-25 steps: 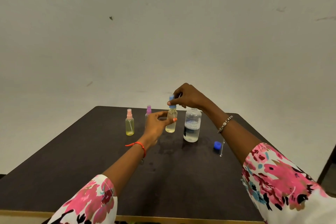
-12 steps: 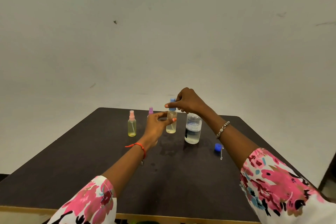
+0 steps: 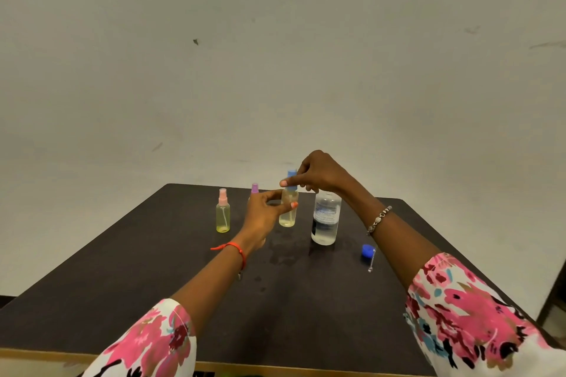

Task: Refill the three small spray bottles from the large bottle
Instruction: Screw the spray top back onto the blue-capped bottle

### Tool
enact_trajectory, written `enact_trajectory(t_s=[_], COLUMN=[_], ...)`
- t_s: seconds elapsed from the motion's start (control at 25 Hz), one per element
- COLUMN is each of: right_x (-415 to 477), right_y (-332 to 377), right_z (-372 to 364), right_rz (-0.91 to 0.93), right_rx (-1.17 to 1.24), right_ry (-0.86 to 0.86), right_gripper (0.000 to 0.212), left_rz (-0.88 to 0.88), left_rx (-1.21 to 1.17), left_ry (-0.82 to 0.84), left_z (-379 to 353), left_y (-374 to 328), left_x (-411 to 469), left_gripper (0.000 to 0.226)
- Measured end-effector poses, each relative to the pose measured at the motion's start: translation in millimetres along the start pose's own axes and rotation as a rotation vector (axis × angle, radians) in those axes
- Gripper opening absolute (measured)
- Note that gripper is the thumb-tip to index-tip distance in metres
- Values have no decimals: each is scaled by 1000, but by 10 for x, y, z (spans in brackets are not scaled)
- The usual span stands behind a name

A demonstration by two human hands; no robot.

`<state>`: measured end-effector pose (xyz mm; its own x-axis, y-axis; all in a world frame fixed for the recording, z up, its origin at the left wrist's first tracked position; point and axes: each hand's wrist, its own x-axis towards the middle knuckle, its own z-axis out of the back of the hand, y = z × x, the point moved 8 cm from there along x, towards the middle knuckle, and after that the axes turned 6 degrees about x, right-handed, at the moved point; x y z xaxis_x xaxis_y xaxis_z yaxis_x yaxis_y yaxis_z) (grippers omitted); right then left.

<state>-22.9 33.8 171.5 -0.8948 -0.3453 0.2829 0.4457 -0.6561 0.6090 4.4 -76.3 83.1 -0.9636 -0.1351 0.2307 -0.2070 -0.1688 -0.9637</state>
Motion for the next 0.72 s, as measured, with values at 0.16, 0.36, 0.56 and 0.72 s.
enact_trajectory(t_s=[0.16, 0.36, 0.56, 0.72], right_x=[-7, -6, 12, -8], right_y=[5, -32, -110, -138], right_z=[-36, -56, -148, -80], right_rz=[68, 57, -11, -10], right_rx=[105, 148, 221, 301], right_ry=[103, -9, 64, 27], right_gripper=[37, 29, 39, 21], left_rz=[8, 2, -2, -22], left_rx=[-5, 15, 30, 26], left_ry=[14, 16, 21, 27], left_z=[5, -13, -28, -16], left_y=[9, 1, -33, -46], left_x=[3, 10, 0, 7], left_gripper=[42, 43, 42, 41])
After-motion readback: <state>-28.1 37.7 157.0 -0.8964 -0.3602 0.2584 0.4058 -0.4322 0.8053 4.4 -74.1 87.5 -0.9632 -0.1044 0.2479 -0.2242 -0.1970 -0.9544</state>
